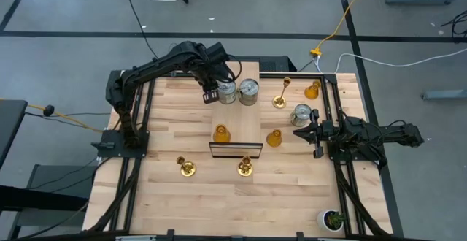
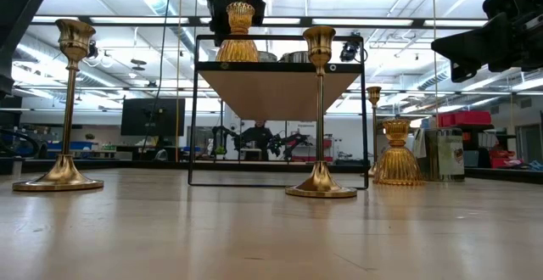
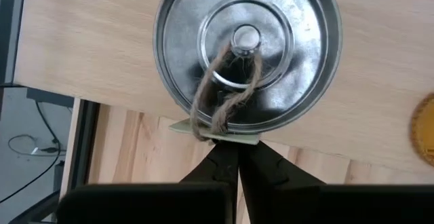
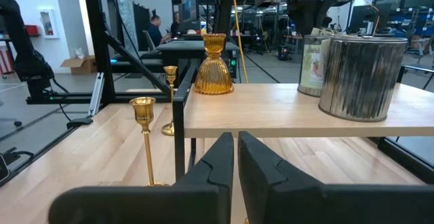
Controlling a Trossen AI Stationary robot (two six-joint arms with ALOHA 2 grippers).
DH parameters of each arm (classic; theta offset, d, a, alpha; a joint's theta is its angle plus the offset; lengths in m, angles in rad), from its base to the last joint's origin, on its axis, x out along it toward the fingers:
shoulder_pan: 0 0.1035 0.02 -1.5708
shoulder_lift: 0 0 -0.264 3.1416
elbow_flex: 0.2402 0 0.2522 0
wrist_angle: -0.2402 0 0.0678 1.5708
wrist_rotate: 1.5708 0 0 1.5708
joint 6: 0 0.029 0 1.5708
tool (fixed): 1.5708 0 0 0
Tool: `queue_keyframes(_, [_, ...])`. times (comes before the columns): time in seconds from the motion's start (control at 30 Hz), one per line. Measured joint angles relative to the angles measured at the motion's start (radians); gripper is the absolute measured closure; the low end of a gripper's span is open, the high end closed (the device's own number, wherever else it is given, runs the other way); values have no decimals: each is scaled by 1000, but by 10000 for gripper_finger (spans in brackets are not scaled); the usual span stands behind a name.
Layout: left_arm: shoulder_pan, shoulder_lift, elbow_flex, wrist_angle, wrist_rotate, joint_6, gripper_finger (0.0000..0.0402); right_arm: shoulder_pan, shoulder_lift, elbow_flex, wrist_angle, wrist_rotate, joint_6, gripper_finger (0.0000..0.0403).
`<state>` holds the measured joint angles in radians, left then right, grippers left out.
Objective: Pick & Place candle stick holders
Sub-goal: Put the bottom scented candle can aligned with the other scented candle can on the shelf, then put the bottom left gold candle holder on the shelf
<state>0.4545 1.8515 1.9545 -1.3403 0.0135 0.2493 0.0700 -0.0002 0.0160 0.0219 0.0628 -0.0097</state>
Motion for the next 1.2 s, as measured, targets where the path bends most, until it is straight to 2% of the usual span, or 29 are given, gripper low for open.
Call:
queue_keyframes(0.27, [0,0,0,2,-1,-1,397,0,0,0,0,0,0,376])
queue_keyframes(0.6, [1,0,0,-97,-104,-1,389,0,0,0,0,0,0,376])
queue_keyframes(0.9, [1,-10,0,-199,-106,-8,390,0,0,0,0,0,0,376])
queue_keyframes(1.2, [-15,-75,2,-197,-106,-13,397,0,0,0,0,0,0,376])
